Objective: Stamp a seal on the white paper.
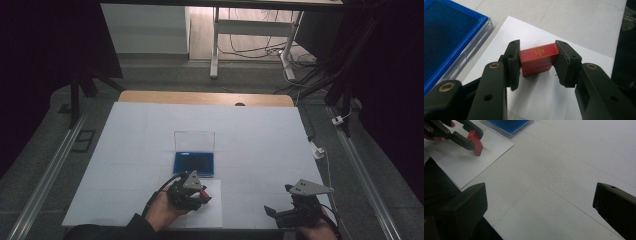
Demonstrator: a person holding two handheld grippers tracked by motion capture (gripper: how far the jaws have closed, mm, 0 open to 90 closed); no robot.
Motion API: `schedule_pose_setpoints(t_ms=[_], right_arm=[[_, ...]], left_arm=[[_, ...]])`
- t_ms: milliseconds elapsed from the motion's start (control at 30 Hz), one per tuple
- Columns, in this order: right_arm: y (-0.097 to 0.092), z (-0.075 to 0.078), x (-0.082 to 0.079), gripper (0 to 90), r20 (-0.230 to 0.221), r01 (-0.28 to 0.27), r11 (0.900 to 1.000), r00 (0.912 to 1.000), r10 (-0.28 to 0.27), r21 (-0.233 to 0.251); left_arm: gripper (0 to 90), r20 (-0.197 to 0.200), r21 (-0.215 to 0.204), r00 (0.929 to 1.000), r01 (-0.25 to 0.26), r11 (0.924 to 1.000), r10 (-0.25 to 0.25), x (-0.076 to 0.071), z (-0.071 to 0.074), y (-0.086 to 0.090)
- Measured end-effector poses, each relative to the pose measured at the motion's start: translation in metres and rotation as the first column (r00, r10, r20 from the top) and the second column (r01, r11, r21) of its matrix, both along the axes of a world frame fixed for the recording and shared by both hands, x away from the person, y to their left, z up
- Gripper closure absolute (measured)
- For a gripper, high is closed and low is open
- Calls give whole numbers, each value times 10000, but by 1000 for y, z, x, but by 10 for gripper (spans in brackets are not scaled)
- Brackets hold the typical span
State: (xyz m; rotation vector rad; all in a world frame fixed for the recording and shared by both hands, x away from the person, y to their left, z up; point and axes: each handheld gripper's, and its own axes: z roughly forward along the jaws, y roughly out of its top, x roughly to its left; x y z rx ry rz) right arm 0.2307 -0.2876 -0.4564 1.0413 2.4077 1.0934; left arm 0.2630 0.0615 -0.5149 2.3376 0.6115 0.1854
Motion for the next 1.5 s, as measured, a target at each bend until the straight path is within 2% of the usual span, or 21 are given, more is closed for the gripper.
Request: schedule_pose_setpoints(t_ms=[167, 400, 567, 667, 833, 1000, 1167, 1200, 1267, 1400, 1500], right_arm=[[0, 0, 0, 0, -7, -1, 10000, 10000, 1, 4], [0, 0, 0, 0, -31, 20, 10000, 10000, -20, 53], [0, 0, 1, 0, -57, 5, 10000, 10000, -5, 36], [0, 0, 1, 0, -46, 3, 10000, 10000, -2, 53], [0, 0, 1, 0, -52, 15, 10000, 10000, -14, 58], [0, 0, 1, 0, -57, 13, 10000, 10000, -13, 64], [0, 0, 1, 0, -64, 15, 10000, 10000, -15, 50], [0, 0, 1, 0, -65, 18, 10000, 10000, -18, 52], [0, -1, 1, 0, -75, 24, 10000, 10000, -23, 66], [0, 0, 1, 0, -49, 12, 10000, 10000, -12, 44], [0, 0, 1, 0, -60, 11, 10000, 10000, -11, 48]], left_arm=[[586, 163, 151, 9998, -94, 9998, 92, -3, 0, -2], [585, -368, -375, 9992, -138, 9992, 124, 3, -2, 2], [586, -61, -116, 9999, -128, 9999, 127, 0, -1, -1], [586, -17, -82, 9999, -106, 9999, 106, -1, -1, -1], [586, -505, -440, 9987, -115, 9990, 93, 5, -2, 3], [585, -246, -265, 9997, -96, 9996, 90, 2, -2, 1], [585, -602, -691, 9981, -132, 9975, 90, 7, -4, 5], [585, -589, -698, 9982, -130, 9975, 89, 7, -4, 5], [586, -195, -384, 9998, -89, 9992, 81, 2, -3, 1], [586, -370, -456, 9993, -102, 9989, 85, 4, -3, 2], [585, -245, -383, 9997, -107, 9992, 98, 3, -3, 2]])
